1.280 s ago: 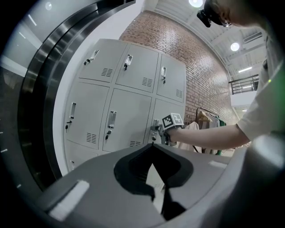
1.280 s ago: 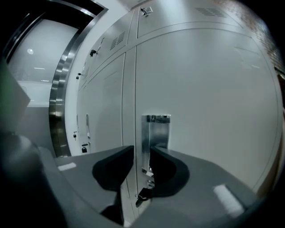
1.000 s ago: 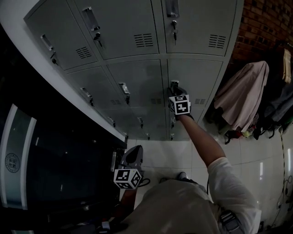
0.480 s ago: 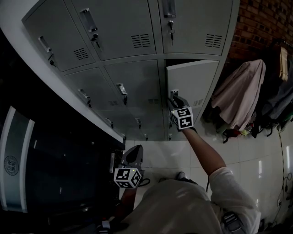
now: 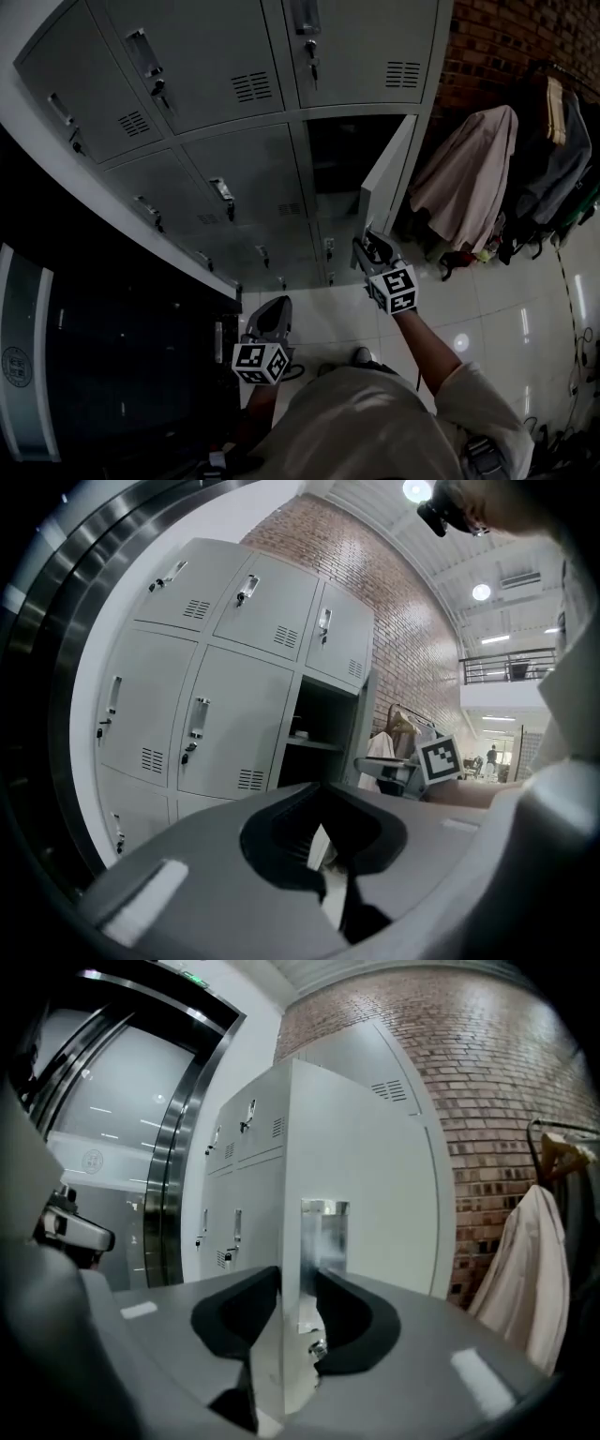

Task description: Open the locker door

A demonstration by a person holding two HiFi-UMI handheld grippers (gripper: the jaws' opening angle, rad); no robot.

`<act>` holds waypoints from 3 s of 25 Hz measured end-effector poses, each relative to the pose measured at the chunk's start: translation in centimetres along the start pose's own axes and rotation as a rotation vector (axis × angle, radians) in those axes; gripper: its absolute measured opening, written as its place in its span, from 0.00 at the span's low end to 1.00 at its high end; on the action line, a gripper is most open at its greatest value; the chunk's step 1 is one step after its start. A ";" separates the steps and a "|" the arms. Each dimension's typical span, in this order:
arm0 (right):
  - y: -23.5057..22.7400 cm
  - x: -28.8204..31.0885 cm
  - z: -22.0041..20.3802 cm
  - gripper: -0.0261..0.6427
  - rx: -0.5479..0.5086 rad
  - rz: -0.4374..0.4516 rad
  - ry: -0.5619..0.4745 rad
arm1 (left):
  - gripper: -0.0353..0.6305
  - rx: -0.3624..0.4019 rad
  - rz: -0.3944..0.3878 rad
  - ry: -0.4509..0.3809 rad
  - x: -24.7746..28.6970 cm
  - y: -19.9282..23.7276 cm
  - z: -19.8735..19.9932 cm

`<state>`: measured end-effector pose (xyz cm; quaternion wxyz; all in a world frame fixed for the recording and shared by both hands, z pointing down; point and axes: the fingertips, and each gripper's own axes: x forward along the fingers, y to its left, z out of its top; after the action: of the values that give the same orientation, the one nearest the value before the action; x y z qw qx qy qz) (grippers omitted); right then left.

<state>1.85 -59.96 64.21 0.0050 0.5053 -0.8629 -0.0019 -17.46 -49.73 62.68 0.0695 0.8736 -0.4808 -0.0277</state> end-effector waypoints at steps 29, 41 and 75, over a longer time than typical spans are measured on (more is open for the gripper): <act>-10.6 -13.8 0.3 0.25 0.047 -0.344 -0.088 | 0.22 -0.005 -0.153 0.033 4.6 -6.2 -1.1; -3.3 -21.8 6.5 0.04 -0.001 -0.431 -0.190 | 0.22 0.170 -0.078 -0.058 1.9 -5.6 2.0; 10.3 -44.7 10.1 0.04 0.097 -0.198 -0.234 | 0.21 0.194 0.007 -0.116 -20.5 -22.0 3.5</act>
<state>14.61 -15.92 53.88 -0.1202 0.5839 -0.8026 -0.0198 -10.44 -21.18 55.57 -0.0430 0.8716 -0.4874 -0.0313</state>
